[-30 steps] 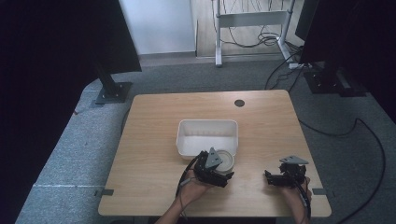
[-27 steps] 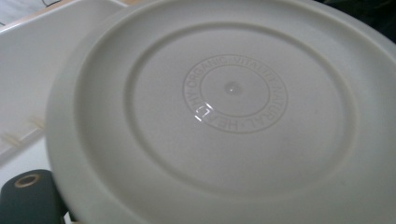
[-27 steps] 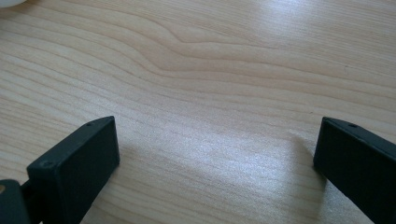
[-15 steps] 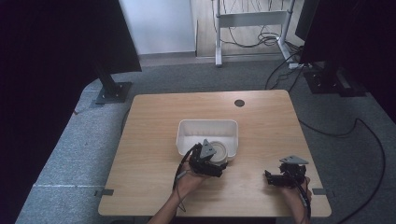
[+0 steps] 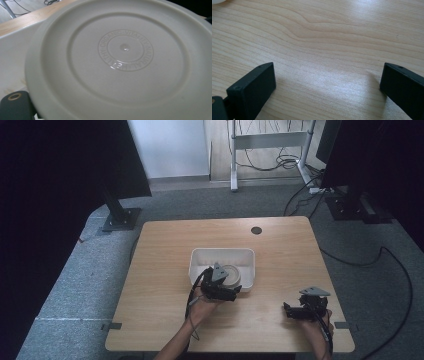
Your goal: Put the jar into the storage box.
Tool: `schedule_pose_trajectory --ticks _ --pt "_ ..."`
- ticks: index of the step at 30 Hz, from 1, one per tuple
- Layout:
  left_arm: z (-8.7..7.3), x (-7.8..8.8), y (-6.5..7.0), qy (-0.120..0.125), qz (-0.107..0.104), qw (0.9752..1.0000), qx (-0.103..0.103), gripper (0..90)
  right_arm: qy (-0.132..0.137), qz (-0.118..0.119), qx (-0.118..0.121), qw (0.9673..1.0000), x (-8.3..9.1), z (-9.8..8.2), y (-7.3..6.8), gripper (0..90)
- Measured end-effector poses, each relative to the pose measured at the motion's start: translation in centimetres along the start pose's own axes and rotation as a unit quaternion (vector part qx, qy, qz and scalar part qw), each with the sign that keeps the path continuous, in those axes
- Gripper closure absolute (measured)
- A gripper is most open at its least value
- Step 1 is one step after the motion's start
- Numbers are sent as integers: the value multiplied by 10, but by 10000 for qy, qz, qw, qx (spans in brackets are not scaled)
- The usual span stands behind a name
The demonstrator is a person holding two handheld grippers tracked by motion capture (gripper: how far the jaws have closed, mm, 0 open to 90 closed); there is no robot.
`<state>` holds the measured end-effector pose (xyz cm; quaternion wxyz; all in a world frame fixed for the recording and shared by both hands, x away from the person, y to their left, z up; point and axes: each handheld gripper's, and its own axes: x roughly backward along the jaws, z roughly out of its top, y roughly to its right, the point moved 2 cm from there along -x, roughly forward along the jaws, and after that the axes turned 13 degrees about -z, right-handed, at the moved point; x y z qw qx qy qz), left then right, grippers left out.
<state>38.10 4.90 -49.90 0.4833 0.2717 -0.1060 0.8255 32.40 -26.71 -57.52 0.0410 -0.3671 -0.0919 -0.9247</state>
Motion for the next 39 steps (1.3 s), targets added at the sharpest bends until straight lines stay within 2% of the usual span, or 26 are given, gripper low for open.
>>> schedule_pose_trajectory --ticks 14,20,26,32,39 --pt "1 -14 -20 22 325 9995 36 103 0 1 -1 10000 0 0 0 0" --pt "0 -19 -28 71 429 9989 187 103 1 1 0 10000 0 0 0 0" --pt "-3 -24 -32 55 522 9982 277 103 0 1 -1 10000 0 0 0 0" --pt "-7 -32 -32 9 707 9971 280 103 1 0 -1 10000 0 0 0 0" --pt "-13 -41 -33 -74 864 9954 405 103 1 1 -1 10000 0 0 0 0"
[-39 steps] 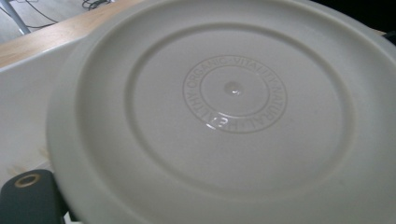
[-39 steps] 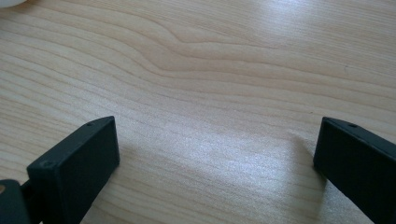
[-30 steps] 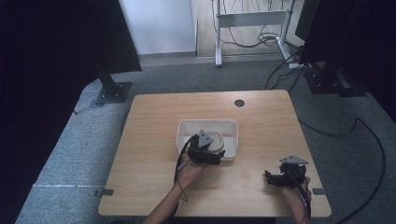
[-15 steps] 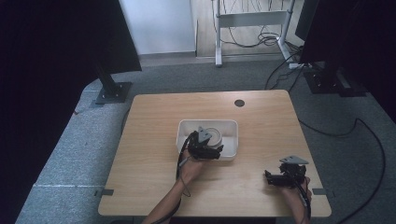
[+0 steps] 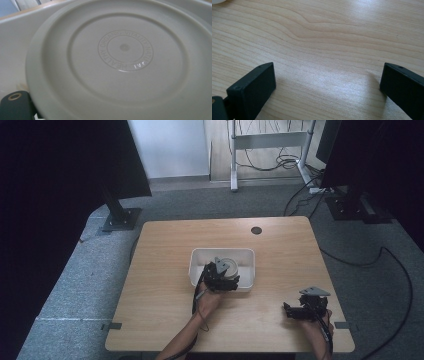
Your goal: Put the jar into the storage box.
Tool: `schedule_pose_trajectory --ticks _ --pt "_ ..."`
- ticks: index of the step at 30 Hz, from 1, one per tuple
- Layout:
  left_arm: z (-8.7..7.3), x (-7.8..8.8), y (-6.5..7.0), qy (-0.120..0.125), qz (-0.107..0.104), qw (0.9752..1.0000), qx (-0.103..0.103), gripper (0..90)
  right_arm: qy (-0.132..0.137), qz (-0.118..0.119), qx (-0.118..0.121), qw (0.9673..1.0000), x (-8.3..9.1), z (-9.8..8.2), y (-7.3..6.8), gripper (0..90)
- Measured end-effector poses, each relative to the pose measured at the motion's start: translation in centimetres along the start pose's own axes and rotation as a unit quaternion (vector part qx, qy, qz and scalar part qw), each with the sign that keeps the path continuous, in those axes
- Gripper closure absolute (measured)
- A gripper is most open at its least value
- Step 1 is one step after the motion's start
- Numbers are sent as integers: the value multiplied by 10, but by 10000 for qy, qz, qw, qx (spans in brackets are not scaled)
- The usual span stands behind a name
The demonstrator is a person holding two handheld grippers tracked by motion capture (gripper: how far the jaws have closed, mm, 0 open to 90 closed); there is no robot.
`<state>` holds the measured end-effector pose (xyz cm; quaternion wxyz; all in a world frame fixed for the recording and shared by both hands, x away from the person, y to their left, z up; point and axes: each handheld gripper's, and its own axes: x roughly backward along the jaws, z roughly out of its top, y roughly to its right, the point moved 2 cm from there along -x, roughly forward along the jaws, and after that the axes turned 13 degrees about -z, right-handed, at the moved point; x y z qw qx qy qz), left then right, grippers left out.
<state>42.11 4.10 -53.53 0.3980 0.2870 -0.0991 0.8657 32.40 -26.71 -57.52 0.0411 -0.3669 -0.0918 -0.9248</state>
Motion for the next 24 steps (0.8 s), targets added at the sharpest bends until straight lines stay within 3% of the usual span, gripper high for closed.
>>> schedule_pose_trajectory --ticks 9,24 --pt "-7 -9 -3 -108 108 9998 144 103 0 0 0 10000 0 0 0 0" --pt "-8 -10 -7 -189 23 9987 473 102 -1 -1 0 10000 0 0 0 0"
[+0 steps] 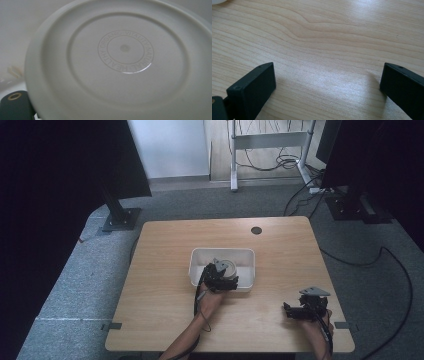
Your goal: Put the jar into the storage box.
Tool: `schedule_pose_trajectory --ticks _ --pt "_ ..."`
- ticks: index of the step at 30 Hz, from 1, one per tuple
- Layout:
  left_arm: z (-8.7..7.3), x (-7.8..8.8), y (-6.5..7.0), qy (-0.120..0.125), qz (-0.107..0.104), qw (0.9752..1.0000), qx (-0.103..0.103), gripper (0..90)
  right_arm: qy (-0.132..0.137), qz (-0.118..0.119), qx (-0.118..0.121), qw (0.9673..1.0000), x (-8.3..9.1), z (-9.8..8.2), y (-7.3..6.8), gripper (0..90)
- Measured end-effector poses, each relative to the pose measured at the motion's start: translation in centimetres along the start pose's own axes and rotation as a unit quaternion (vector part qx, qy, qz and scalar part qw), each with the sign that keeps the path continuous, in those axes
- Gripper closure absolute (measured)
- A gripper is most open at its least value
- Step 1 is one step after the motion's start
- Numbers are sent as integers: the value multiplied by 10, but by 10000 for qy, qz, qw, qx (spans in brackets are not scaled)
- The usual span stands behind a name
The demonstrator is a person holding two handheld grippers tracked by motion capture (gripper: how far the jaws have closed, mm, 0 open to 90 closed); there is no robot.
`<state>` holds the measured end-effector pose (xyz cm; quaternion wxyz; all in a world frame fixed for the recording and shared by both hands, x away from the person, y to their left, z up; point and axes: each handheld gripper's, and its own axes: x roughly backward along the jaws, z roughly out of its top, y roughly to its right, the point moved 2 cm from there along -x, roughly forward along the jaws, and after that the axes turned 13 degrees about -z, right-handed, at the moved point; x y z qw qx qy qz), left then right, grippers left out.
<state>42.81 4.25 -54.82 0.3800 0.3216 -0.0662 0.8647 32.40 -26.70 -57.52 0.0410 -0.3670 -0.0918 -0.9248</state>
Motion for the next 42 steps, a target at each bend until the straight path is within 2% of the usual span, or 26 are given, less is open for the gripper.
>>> schedule_pose_trajectory --ticks 4,8,13,17,21,42 --pt "1 0 0 -72 -16 10000 -4 101 0 -1 1 10000 0 0 0 0" --pt "1 -2 -1 -196 -49 9998 87 87 1 -1 0 10000 0 0 0 0" --pt "1 0 -1 -112 -2 9999 89 30 1 -1 1 10000 0 0 0 0" --pt "4 4 2 -23 -57 10000 18 29 1 -1 1 10000 0 0 0 0" --pt "5 7 5 -63 -23 10000 -59 28 0 -1 2 10000 0 0 0 0" --pt "4 27 7 24 -155 9996 -224 45 0 -1 2 10000 0 0 0 0"
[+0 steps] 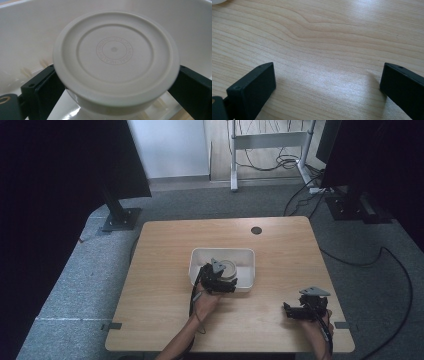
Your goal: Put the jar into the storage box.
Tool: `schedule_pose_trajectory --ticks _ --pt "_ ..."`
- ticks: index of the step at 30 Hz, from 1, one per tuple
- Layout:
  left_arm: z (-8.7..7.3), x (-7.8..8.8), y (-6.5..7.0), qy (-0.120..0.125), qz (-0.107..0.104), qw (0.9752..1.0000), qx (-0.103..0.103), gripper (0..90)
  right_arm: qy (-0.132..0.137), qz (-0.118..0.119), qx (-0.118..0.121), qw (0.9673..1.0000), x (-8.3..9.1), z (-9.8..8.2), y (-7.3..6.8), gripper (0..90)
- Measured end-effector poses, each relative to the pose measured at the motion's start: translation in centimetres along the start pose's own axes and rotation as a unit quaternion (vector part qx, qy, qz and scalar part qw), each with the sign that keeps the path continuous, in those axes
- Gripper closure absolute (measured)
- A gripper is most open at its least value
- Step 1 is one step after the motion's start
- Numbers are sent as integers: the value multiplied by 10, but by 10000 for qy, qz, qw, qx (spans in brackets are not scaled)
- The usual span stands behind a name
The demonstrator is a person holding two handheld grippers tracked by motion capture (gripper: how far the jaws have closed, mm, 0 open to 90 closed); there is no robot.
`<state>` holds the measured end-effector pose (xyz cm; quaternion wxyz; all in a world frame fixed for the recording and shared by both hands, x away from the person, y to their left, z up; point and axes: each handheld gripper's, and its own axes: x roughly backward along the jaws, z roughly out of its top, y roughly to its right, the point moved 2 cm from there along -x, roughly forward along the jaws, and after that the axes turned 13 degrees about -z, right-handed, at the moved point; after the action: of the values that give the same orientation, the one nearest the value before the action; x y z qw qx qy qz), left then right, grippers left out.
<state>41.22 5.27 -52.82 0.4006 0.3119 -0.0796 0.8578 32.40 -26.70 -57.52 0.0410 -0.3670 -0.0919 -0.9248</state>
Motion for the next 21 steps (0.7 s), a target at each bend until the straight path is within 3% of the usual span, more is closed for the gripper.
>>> schedule_pose_trajectory --ticks 21 --pt "-8 20 -2 78 -258 9996 -28 52 -1 0 -1 10000 0 0 0 0"
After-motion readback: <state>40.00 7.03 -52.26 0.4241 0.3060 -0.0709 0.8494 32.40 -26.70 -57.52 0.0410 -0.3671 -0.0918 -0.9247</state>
